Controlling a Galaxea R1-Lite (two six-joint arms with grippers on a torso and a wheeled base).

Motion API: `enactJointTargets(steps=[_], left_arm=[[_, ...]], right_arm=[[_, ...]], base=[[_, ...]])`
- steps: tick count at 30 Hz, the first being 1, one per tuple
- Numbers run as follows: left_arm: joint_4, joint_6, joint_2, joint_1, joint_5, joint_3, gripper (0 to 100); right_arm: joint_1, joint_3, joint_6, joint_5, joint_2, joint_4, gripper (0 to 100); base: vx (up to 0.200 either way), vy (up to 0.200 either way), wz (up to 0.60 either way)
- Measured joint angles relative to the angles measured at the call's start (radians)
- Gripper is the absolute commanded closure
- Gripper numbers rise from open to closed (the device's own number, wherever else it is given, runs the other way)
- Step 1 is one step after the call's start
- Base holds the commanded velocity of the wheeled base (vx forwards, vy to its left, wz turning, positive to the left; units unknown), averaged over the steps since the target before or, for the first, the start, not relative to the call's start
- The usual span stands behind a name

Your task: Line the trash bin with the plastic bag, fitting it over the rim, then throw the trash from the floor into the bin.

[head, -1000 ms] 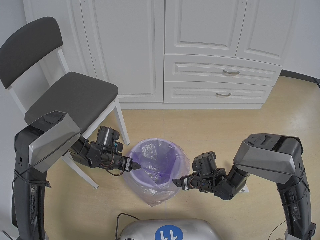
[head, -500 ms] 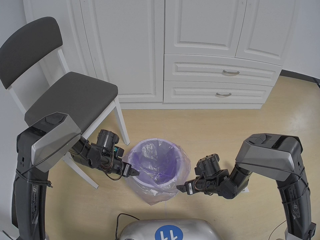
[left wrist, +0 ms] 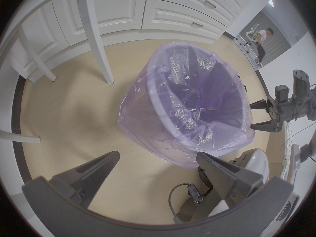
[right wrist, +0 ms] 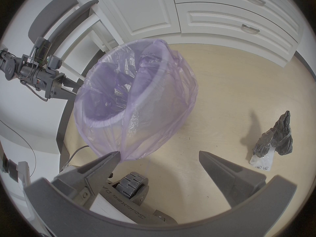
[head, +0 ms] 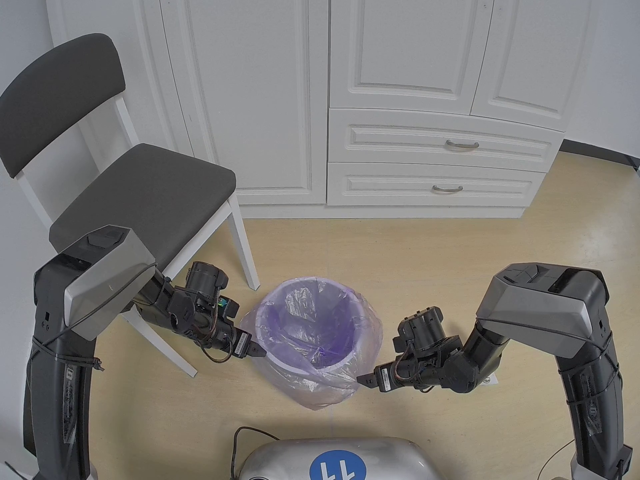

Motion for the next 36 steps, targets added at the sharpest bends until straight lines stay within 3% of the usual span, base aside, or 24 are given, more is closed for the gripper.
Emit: enactJointTargets(steps=[12,23,36], left_arm=[[0.06,0.061,0.022,0.032,0.002,-0.043,0],[0.074,0.117,0.053,0.048,0.01,-0.055,0],[0.067,0.115,-0.053,0.054,-0.058,0.024,0]], right_arm=[[0.018,0.09,-0.064,-0.001,-0.046,-0.066,0],[-0.017,0.107,-0.059,0.001,-0.104,-0.117,0],[-0.017,-0.056,0.105,0.001,-0.016,-0.147,0]], base=[[0.0,0.0,0.0],[0.0,0.0,0.0],[0.0,0.0,0.0]])
